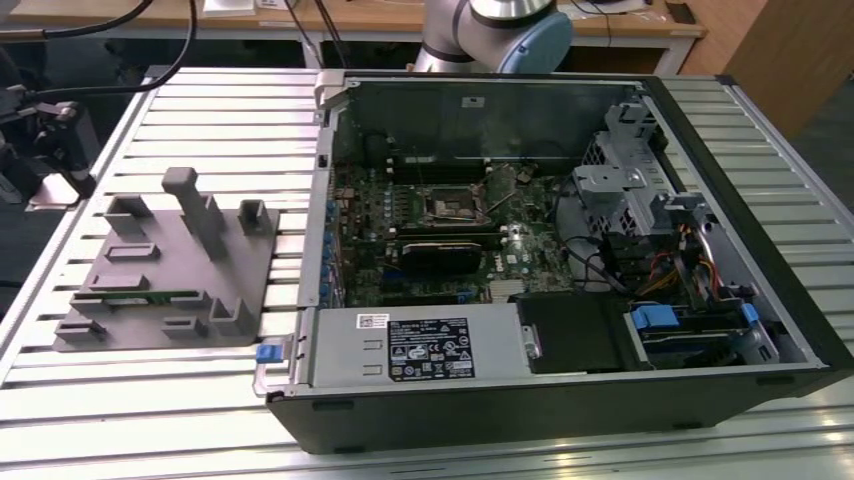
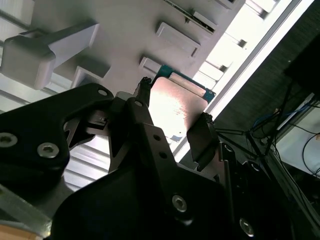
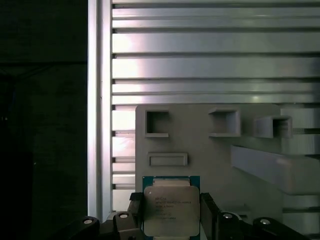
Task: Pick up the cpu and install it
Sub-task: 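Pick up the cpu and move it towards the insertion slot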
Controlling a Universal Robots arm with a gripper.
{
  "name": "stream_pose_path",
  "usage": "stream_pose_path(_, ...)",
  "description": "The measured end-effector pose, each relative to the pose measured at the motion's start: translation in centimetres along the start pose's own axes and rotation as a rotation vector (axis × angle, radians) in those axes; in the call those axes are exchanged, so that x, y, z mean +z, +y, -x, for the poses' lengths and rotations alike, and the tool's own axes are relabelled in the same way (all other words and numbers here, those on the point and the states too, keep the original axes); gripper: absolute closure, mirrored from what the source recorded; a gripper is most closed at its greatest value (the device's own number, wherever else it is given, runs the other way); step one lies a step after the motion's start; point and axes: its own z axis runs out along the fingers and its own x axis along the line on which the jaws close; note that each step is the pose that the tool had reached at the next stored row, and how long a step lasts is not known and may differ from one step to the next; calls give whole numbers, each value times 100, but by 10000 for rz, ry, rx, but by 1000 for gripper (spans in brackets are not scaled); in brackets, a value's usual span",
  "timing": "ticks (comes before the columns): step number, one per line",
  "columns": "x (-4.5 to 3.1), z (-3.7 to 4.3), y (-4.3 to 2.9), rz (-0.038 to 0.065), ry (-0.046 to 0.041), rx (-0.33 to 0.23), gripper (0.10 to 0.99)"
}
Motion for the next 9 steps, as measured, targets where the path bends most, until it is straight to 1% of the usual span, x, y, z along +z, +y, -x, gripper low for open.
stream_pose_path(9,-102,0,9,0,0,0,541)
